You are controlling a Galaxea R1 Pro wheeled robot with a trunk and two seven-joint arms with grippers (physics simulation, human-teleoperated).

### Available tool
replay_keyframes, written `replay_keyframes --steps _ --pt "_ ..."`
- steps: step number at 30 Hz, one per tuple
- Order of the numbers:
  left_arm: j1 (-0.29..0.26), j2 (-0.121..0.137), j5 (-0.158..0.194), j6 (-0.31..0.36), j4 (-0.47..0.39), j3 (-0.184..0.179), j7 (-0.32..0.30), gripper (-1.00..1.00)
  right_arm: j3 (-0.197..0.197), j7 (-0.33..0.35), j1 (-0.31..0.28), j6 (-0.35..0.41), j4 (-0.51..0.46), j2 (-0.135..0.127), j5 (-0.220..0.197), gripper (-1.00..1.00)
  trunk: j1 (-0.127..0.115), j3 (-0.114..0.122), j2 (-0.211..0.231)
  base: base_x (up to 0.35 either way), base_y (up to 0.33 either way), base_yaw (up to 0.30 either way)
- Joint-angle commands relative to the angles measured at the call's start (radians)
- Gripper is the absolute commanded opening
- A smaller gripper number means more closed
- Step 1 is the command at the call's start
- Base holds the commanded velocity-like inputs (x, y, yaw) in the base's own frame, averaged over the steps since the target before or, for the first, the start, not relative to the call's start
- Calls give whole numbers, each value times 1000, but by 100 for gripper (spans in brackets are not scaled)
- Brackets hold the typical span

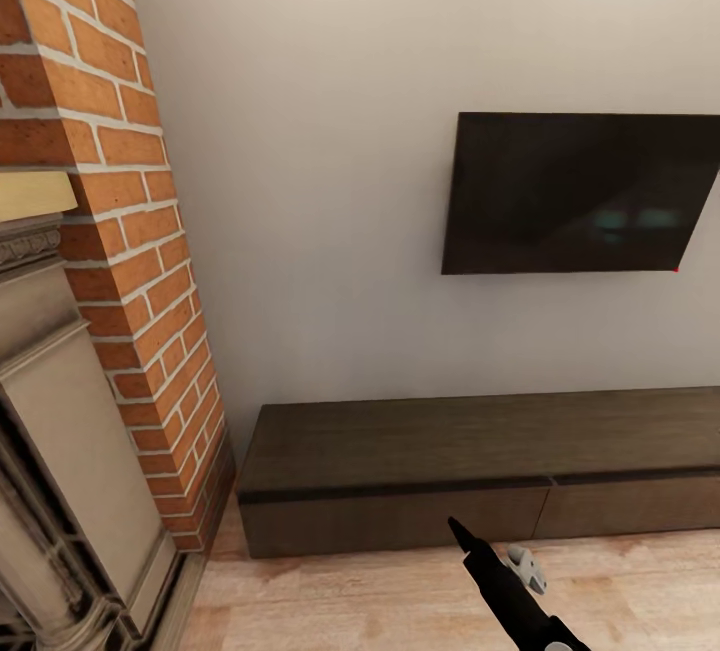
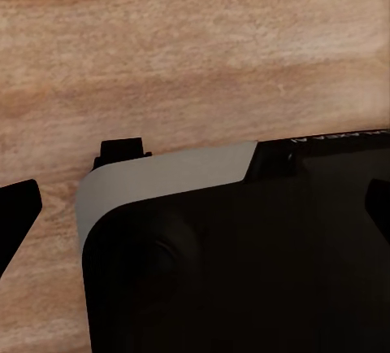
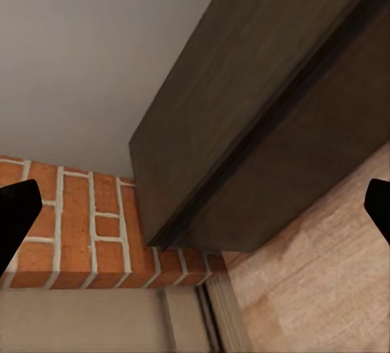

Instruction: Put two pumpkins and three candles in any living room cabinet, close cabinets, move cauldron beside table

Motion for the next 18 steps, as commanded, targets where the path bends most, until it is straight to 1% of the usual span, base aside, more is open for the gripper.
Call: replay_keyframes --steps 1,11,18 --pt "-1 0 0 0 0 0 -3 100 0 2 0 2 0 0 -8 100 0 -1 -1 0 0 0" --pt "0 0 0 0 0 1 -3 100 2 9 0 -8 1 -1 -5 100 0 -1 -1 3 0 0" --pt "0 0 -1 -2 0 0 -3 100 2 8 0 -7 3 -3 -9 100 0 -1 -1 153 -52 0"
